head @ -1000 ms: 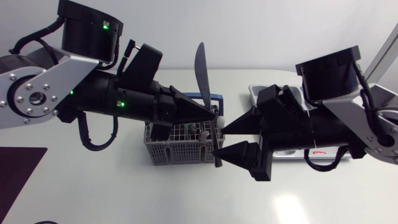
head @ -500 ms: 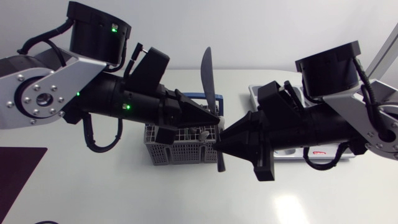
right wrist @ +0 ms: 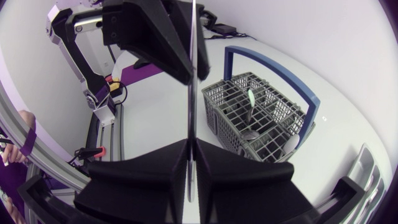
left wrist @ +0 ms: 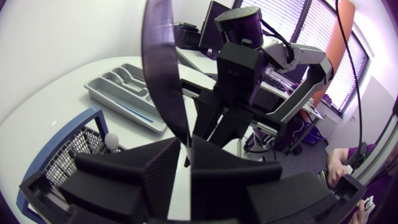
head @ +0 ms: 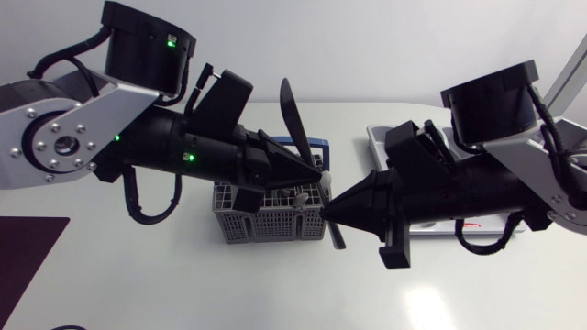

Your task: Unload the cutlery basket into the drawer organizer.

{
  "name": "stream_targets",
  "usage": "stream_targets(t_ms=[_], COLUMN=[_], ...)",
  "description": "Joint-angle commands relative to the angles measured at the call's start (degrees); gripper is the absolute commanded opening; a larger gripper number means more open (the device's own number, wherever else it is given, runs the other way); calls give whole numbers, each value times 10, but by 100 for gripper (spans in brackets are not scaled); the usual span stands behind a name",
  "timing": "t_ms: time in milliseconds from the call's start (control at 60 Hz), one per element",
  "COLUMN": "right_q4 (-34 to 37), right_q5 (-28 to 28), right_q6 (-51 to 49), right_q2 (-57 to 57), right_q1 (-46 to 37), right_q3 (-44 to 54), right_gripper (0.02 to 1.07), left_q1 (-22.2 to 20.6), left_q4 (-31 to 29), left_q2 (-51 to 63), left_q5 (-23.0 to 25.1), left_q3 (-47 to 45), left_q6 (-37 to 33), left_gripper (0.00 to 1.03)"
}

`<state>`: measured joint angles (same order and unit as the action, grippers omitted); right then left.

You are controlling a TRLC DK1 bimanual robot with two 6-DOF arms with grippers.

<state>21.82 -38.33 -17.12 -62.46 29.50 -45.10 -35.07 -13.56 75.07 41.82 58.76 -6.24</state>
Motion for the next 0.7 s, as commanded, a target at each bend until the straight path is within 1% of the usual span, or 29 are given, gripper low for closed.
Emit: stream_targets(t_ms=[0, 17, 50, 83, 133, 200, 267, 333, 367, 417, 467, 550, 633, 683], right_q4=[17, 19, 23, 28, 35, 43, 51, 55, 56, 56, 56, 58, 53, 48], right_q5=[-5, -5, -2, -2, -2, -2, -2, -2, 0, 6, 6, 7, 8, 10], right_q6=[-2, -2, -3, -5, -8, -15, -21, -30, -38, -48, -56, -81, -103, -119], right_q2=[9, 10, 13, 14, 16, 22, 24, 24, 23, 21, 15, 1, -29, -55], right_q1=[1, -1, -7, -15, -27, -49, -74, -113, -139, -172, -211, -284, -346, -378], right_q3=[-1, -1, -2, -2, -4, -4, -3, -2, -2, -3, -8, -18, -31, -40], right_gripper=[8, 8, 8, 8, 8, 8, 8, 8, 8, 8, 8, 8, 8, 8], left_q1=[7, 9, 10, 11, 13, 14, 13, 4, 1, -6, -13, -28, -36, -39], left_q4=[10, 9, 7, 6, 2, -9, -18, -36, -53, -69, -83, -105, -114, -123], left_q2=[5, 5, 5, 4, 4, 1, -9, -16, -18, -19, -29, -39, -43, -41], left_q5=[-17, -20, -24, -30, -32, -41, -45, -75, -79, -118, -139, -209, -249, -257], left_q3=[37, 40, 43, 45, 47, 48, 42, 35, 34, 32, 28, 21, 12, 10], left_q6=[3, 3, 3, 3, 3, -1, -5, -18, -27, -37, -54, -76, -93, -101], left_gripper=[73, 80, 86, 89, 90, 94, 95, 96, 96, 96, 96, 96, 96, 96])
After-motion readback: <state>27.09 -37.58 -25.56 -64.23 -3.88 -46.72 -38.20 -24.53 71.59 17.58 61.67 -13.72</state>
